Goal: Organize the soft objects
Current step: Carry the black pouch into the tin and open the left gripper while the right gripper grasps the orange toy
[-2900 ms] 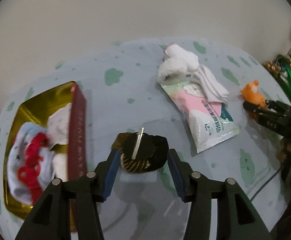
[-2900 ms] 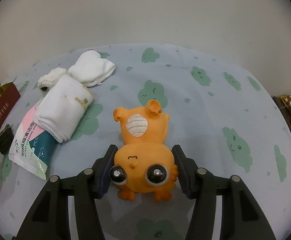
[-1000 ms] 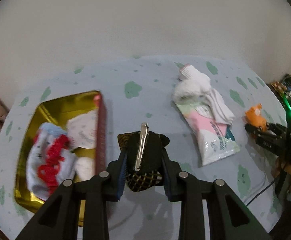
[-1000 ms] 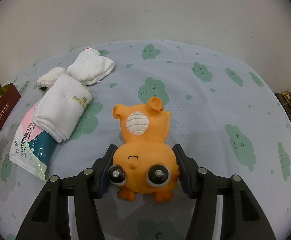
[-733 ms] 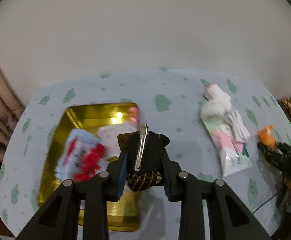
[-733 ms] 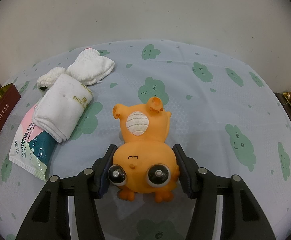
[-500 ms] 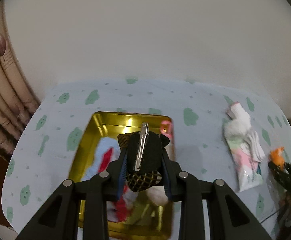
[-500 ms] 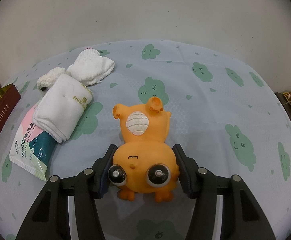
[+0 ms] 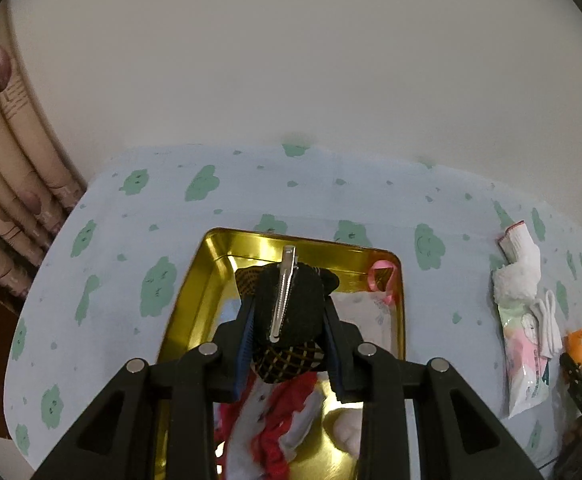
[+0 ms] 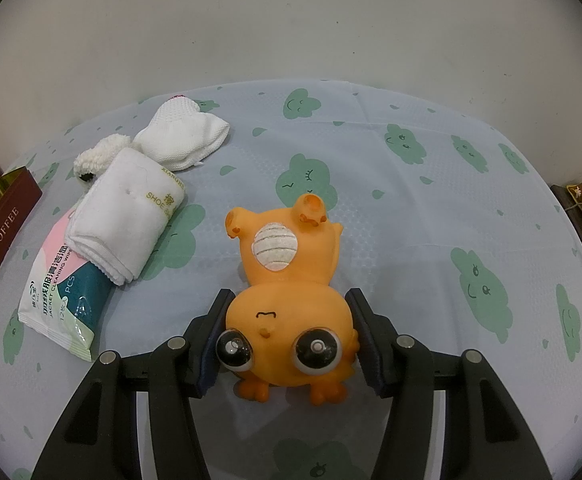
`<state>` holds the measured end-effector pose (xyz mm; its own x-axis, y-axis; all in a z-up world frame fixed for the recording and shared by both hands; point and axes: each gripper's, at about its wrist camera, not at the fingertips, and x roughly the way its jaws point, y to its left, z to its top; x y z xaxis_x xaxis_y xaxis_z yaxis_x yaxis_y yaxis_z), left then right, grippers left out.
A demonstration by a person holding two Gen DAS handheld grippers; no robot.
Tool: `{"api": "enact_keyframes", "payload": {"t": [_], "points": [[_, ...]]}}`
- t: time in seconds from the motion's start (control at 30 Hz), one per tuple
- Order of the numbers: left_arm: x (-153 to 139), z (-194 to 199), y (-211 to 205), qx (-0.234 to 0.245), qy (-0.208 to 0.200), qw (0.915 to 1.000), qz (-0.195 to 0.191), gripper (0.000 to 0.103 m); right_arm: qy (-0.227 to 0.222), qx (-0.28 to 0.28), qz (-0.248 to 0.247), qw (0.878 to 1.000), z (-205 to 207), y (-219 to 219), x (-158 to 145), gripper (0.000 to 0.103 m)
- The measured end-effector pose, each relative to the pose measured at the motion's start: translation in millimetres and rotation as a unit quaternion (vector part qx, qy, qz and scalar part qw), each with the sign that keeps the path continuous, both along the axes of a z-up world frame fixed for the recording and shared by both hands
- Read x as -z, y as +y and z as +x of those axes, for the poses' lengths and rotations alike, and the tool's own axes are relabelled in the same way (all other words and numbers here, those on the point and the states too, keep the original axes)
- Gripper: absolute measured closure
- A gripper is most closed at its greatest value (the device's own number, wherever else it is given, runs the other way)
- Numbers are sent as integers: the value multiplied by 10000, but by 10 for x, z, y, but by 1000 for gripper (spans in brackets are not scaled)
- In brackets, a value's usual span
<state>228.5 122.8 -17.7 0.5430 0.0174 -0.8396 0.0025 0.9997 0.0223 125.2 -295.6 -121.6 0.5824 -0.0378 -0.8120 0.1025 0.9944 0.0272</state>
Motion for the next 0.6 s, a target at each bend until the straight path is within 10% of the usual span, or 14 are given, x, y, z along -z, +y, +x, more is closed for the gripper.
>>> {"api": "enact_keyframes", "payload": {"t": [0.6], "points": [[472, 379, -115, -100, 418, 9984, 379, 66, 5, 0, 0, 10000, 3, -6, -3, 49]]}}
